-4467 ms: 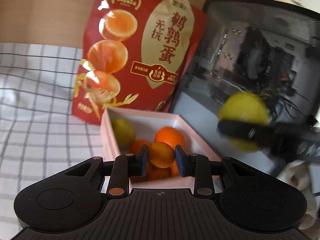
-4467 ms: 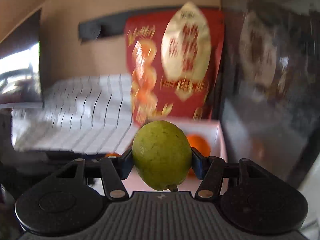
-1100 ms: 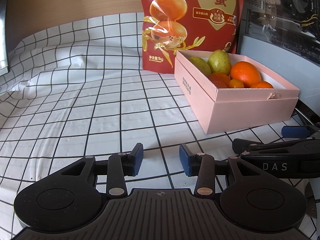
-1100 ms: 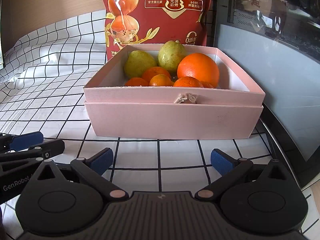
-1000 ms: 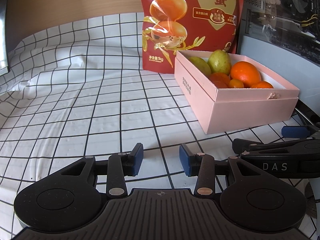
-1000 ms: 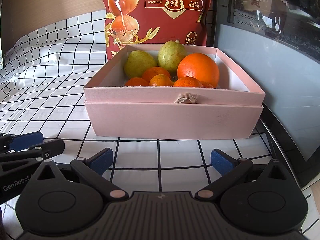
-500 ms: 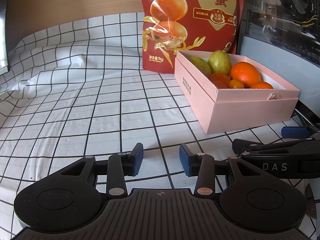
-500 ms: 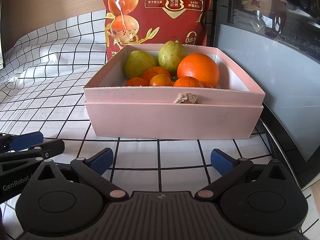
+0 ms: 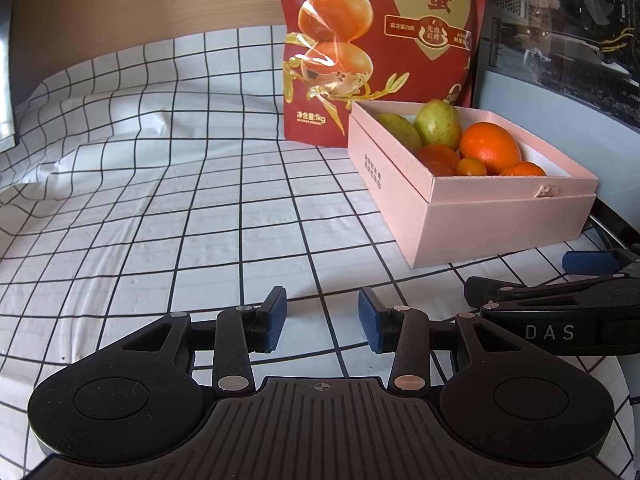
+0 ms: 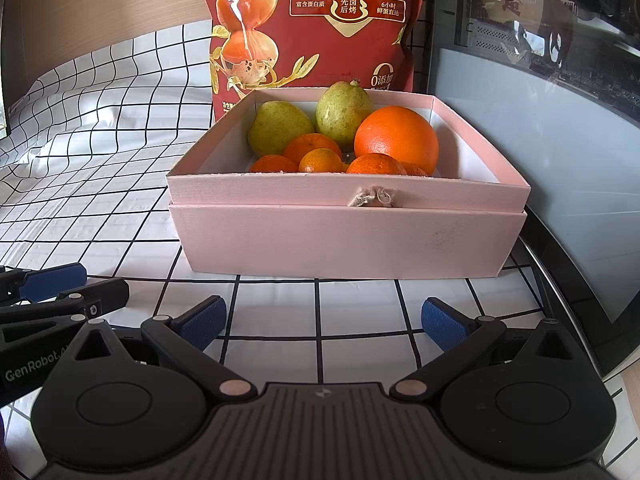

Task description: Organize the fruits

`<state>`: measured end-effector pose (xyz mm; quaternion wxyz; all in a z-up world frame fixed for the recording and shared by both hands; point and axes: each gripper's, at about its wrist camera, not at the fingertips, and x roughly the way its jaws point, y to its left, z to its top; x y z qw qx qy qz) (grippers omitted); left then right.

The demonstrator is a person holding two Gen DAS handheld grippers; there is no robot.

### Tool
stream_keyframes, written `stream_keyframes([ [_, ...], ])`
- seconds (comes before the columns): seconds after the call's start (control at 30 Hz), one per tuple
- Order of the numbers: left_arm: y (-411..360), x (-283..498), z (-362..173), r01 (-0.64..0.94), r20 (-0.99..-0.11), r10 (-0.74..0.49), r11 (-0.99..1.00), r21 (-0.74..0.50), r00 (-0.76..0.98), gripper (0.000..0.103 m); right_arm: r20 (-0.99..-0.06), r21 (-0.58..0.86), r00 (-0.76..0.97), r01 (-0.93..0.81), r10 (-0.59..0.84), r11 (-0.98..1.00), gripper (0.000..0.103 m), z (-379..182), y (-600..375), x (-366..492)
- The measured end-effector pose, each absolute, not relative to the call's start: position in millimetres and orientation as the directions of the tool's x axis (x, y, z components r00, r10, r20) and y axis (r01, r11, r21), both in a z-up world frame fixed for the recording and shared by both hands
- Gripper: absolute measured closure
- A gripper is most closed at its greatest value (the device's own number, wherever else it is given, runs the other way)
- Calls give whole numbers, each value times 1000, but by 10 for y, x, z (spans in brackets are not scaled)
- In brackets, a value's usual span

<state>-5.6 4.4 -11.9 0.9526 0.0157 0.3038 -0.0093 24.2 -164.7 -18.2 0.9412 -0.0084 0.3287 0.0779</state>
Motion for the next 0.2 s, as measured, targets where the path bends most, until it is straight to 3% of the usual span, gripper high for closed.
stream_keyframes([
  [0.2,17,-57,-117,31,-579,-5,999,36,816,60,-620,35,772,-152,141,988,0,-180,-1645,241],
])
